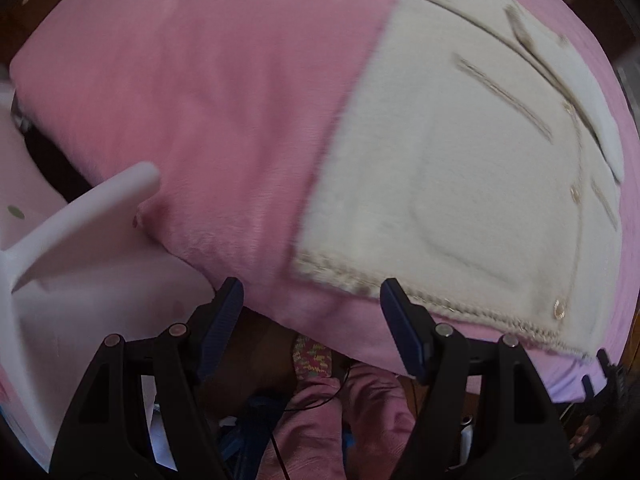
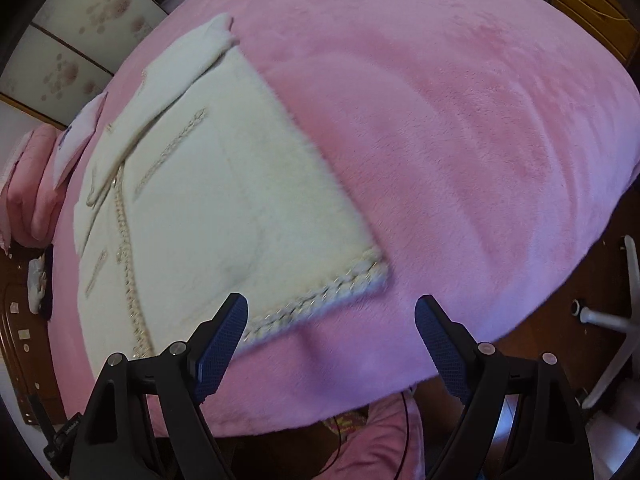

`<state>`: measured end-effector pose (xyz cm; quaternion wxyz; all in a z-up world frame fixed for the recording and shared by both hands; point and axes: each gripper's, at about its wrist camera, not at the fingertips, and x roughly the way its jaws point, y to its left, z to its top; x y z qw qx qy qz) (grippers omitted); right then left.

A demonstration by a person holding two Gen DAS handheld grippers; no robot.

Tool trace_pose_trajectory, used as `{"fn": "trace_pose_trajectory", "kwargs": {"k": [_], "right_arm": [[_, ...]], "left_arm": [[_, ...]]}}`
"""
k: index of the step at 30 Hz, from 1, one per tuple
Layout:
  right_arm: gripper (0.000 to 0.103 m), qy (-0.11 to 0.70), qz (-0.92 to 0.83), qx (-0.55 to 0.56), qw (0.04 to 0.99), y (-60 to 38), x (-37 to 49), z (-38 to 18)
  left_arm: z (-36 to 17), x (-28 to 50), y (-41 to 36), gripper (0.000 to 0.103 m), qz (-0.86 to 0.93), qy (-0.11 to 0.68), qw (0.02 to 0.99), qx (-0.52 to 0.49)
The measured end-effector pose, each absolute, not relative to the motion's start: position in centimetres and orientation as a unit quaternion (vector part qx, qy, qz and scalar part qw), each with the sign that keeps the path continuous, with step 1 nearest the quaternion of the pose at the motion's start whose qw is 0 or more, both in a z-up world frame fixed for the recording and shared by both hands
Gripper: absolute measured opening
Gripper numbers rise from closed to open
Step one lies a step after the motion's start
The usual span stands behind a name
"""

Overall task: Fold large clothes
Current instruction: 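Grasp the cardigan hem corners with both tools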

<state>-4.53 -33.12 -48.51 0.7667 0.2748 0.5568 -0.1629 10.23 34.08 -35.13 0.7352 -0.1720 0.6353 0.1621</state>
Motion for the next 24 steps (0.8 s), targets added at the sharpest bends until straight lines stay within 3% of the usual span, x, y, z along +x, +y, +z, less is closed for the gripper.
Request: {"fn": "trace_pose_trajectory", "kwargs": {"k": [4, 9, 19, 24], "right_arm": [[0.078, 0.571, -0.137, 0.256, 0.768, -34.2, -4.7, -50.8], [0.075, 0.568, -0.125, 0.262, 0.77, -35.0, -4.3, -52.1], [0.031, 0.515, -0.132, 0.332, 0.779, -35.7, -3.1, -51.0], [0.026, 0.528, -0.107, 0.3, 0.787, -33.6, -2.3, -50.2]], "left_arm": [[-35.9, 9.2, 37.5, 0.068, 0.178, 0.606, 0.742, -0.226], [-37.2, 8.8, 39.8, 0.068, 0.169, 0.597, 0.736, -0.269], [-39.3, 10.2, 38.5, 0.068, 0.059, 0.61, 0.738, -0.284], [-39.8, 10.9, 37.4, 0.063, 0.033, 0.614, 0.749, -0.246]]}}
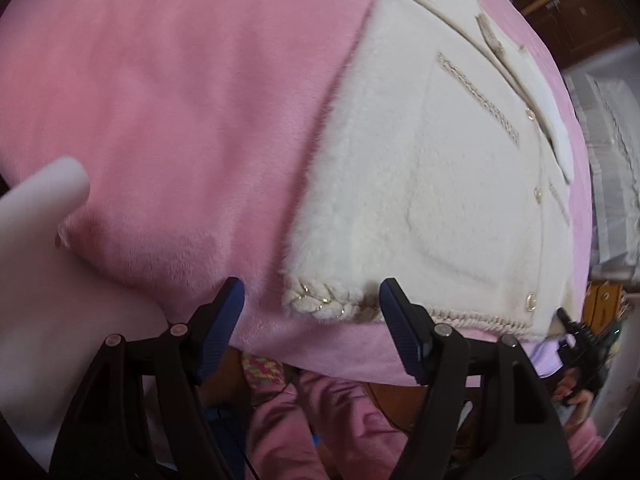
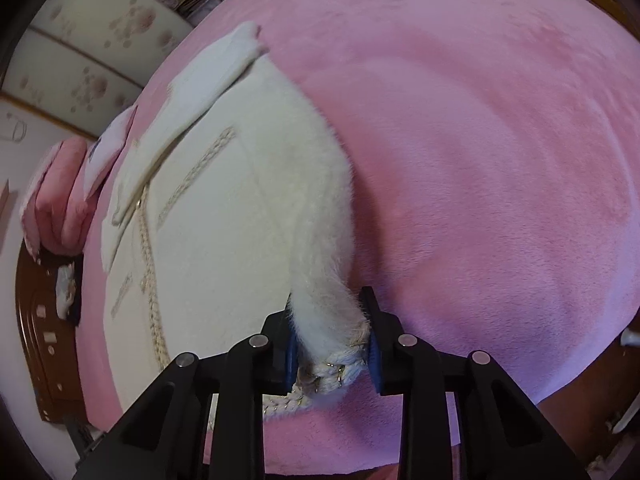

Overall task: Fold large clothes
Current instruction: 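Grasp the cardigan hem corners with both tools, then lift the hem with both tools and fold it over toward the collar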

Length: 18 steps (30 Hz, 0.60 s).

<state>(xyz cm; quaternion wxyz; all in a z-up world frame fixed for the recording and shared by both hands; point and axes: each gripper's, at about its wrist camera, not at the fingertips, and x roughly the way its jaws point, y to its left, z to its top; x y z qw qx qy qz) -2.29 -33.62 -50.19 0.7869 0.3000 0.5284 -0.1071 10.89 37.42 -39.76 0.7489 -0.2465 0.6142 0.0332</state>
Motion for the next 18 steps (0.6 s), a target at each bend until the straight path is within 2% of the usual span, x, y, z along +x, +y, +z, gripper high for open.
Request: {"fn": "trace_pose_trajectory", "kwargs": {"k": [1, 3, 5, 6, 7, 9, 14, 18], "right_arm": [[0.025, 0.533, -0.099, 0.293, 0.788, -33.2, -2.1, -49.9], [0.024, 0.535, -0.086, 0.288, 0.79, -32.2, -1.6, -49.2], [0.023, 0.534, -0.077, 0.288, 0.791, -31.6, -1.3, -48.3], [0.023, 0.532, -0.077, 0.287, 0.793, -31.3, -1.2, -47.9], [0.022, 0.529, -0.079, 0.29, 0.793, -31.1, -1.0, -47.5], [0.021, 0.518, -0.087, 0.305, 0.794, -30.8, -1.1, -46.8], [0.019, 0.485, -0.107, 0.379, 0.781, -29.5, -1.6, -44.3], [0.019, 0.434, -0.103, 0.488, 0.75, -29.9, -2.3, -42.3]], "left_arm": [[-39.8, 11.0, 37.5, 0.056, 0.033, 0.612, 0.75, -0.25], [-40.1, 11.2, 37.8, 0.051, 0.038, 0.605, 0.748, -0.268], [-40.4, 11.4, 37.9, 0.037, 0.039, 0.598, 0.747, -0.287], [-40.4, 11.5, 37.8, 0.026, 0.037, 0.596, 0.746, -0.294], [-40.5, 11.5, 38.0, 0.02, 0.039, 0.597, 0.745, -0.296], [-40.4, 11.6, 38.3, 0.014, 0.033, 0.597, 0.738, -0.313], [-37.7, 11.2, 39.1, 0.012, 0.008, 0.565, 0.733, -0.379], [-33.5, 12.1, 38.3, 0.012, -0.011, 0.545, 0.733, -0.407]]}}
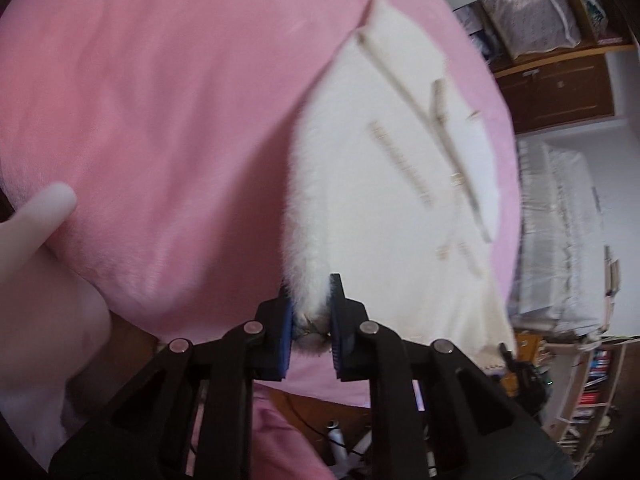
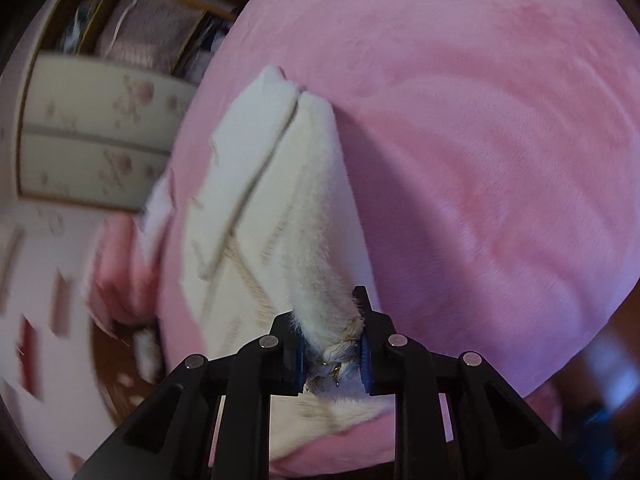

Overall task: Fold large clothes
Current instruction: 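Lift the hem with both tools and fold it over toward the collar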

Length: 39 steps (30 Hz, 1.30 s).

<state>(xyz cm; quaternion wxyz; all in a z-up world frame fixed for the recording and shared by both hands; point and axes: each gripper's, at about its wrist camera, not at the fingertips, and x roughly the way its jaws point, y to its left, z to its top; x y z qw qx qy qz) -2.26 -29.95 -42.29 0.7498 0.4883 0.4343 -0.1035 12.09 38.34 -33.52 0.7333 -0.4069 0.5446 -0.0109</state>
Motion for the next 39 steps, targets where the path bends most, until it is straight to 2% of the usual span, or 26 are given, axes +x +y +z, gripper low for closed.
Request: {"fn": "trace_pose_trajectory", "kwargs": {"k": [6, 13, 21, 29, 39], "right_arm": [[0.018, 0.429, -0.078, 0.506, 0.745, -29.3, 1.2, -37.4], [0.018, 0.423, -0.007, 0.502, 0.755, -30.6, 10.6, -30.7], [0.017, 0.403, 0.043, 0.506, 0.761, -35.2, 24.7, -25.1], [0.017, 0.438, 0.052, 0.434, 0.785, -37.3, 40.4, -26.1], [0.017, 0.468, 0.001, 0.426, 0.774, -39.4, 54.4, -39.2]], "left_arm": [[-25.9, 17.0, 35.6, 0.011, -0.07, 0.524, 0.75, -0.399], [-16.7, 26.1, 34.9, 0.011, -0.072, 0.468, 0.778, -0.411], [-12.1, 36.5, 38.4, 0.011, -0.034, 0.393, 0.786, -0.476], [-13.4, 48.8, 40.3, 0.011, 0.013, 0.417, 0.81, -0.413], [-25.7, 63.8, 38.0, 0.011, 0.022, 0.468, 0.833, -0.295]]}}
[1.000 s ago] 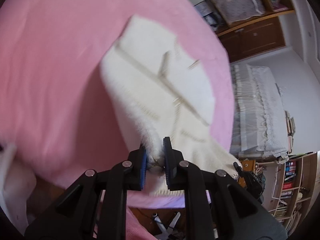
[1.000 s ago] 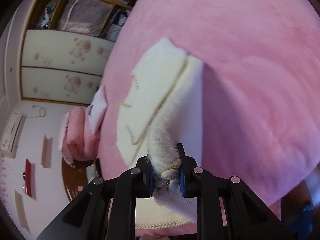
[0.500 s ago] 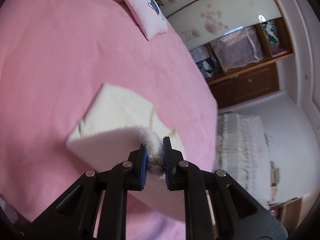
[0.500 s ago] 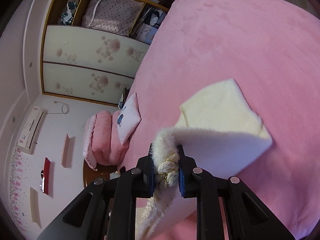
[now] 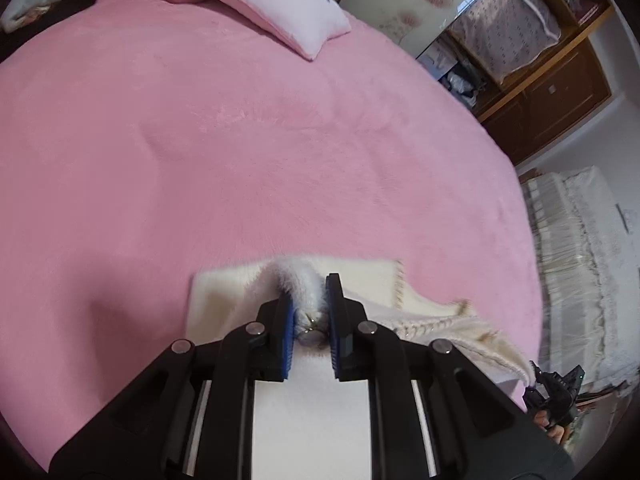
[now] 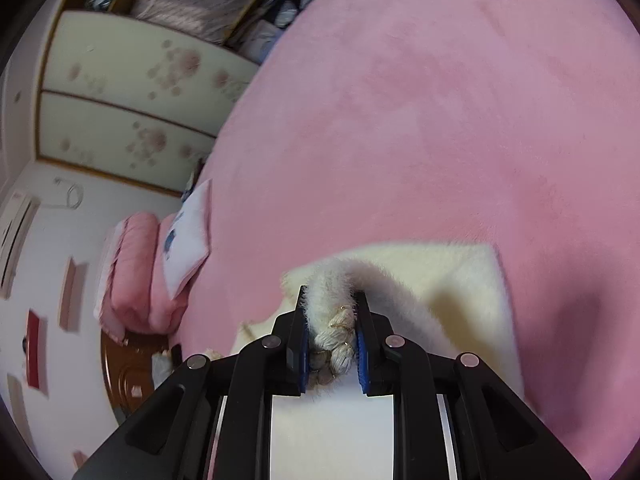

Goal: Fold large clothes

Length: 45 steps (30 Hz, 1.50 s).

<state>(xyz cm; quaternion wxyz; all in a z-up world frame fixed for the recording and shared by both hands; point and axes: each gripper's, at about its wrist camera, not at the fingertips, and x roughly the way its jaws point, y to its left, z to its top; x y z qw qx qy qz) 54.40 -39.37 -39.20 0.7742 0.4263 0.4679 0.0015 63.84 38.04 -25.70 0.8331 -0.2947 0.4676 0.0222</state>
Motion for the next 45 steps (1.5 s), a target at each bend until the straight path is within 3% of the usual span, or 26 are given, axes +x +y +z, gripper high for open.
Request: {"fn": "trace_pose_trajectory", "kwargs": {"k": [8, 17, 20, 22, 23, 25, 27, 31, 35, 36, 40, 43, 45], "right_arm": [[0.021, 0.438, -0.058, 0.455, 0.773, -39.7, 59.3, -44.3], [0.029, 0.494, -0.086, 0.376, 0.779, -37.6, 64.1, -40.7], [0.044, 0.489, -0.103, 0.34, 0.796, -36.7, 65.3, -37.0], [0.06, 0.469, -0.121, 0.307, 0.819, -36.7, 66.0, -33.9], [0.06, 0.46, -0.122, 0.298, 0.827, -36.4, 66.1, -32.7], [0.06, 0.446, -0.114, 0.275, 0.844, -35.8, 66.5, -30.3], [0.06, 0.442, -0.101, 0.264, 0.851, -34.9, 66.8, -28.9], [0.057, 0.454, -0.042, 0.251, 0.854, -31.1, 67.1, -27.1], [0.037, 0.477, 0.011, 0.236, 0.847, -26.0, 67.0, -27.7], [0.028, 0.484, 0.029, 0.231, 0.844, -24.4, 67.1, -28.3], [0.01, 0.496, 0.09, 0.24, 0.83, -18.8, 68.7, -30.8], [0.005, 0.499, 0.116, 0.215, 0.832, -14.9, 70.8, -32.3], [0.002, 0.504, 0.136, 0.205, 0.828, -13.2, 73.7, -33.1]], "left_arm": [[-33.9, 67.0, 37.0, 0.012, 0.018, 0.498, 0.832, -0.243], [-32.5, 69.4, 35.7, 0.016, 0.027, 0.561, 0.803, -0.2], [-30.1, 68.5, 34.4, 0.018, 0.018, 0.564, 0.81, -0.162], [-28.6, 67.6, 33.4, 0.022, 0.013, 0.562, 0.815, -0.141], [-28.0, 67.5, 33.0, 0.024, 0.012, 0.56, 0.818, -0.132], [-26.3, 66.7, 32.3, 0.057, 0.035, 0.536, 0.837, -0.105], [-24.1, 65.6, 32.2, 0.069, 0.069, 0.492, 0.865, -0.077], [-22.5, 63.8, 31.4, 0.069, 0.043, 0.471, 0.876, -0.09], [-24.0, 62.5, 28.7, 0.069, -0.031, 0.491, 0.86, -0.135], [-24.6, 62.2, 27.6, 0.066, -0.048, 0.497, 0.855, -0.14], [-27.8, 61.7, 23.5, 0.019, -0.107, 0.511, 0.834, -0.177], [-31.7, 62.3, 19.3, 0.004, -0.147, 0.54, 0.803, -0.205], [-33.7, 62.8, 16.6, 0.003, -0.162, 0.56, 0.79, -0.19]]}}
